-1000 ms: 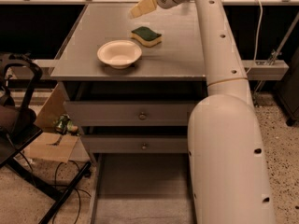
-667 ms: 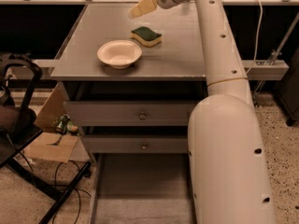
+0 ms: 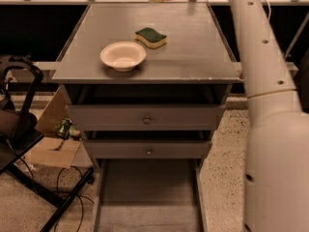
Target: Pick sponge from bottom drawer and place on counter
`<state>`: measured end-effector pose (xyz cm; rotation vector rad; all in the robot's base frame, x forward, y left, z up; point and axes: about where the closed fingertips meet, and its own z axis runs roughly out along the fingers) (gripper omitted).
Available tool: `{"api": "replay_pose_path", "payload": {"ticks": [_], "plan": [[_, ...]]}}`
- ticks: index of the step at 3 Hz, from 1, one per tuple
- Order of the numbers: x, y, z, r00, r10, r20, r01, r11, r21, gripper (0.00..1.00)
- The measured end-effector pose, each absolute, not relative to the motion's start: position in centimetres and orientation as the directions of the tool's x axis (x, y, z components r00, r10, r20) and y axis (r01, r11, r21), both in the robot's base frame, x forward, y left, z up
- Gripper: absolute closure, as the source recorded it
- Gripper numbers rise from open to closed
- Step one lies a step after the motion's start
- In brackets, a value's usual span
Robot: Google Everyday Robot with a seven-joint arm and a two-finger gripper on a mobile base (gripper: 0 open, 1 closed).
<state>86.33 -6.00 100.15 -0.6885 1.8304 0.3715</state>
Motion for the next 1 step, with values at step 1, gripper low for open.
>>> {"api": "replay_pose_path", "payload": {"ticks": [1], "plan": [[82.98, -14.62, 105.77, -0.169, -0.165, -0.972, -0.408, 0.909, -0.084, 0.00]]}}
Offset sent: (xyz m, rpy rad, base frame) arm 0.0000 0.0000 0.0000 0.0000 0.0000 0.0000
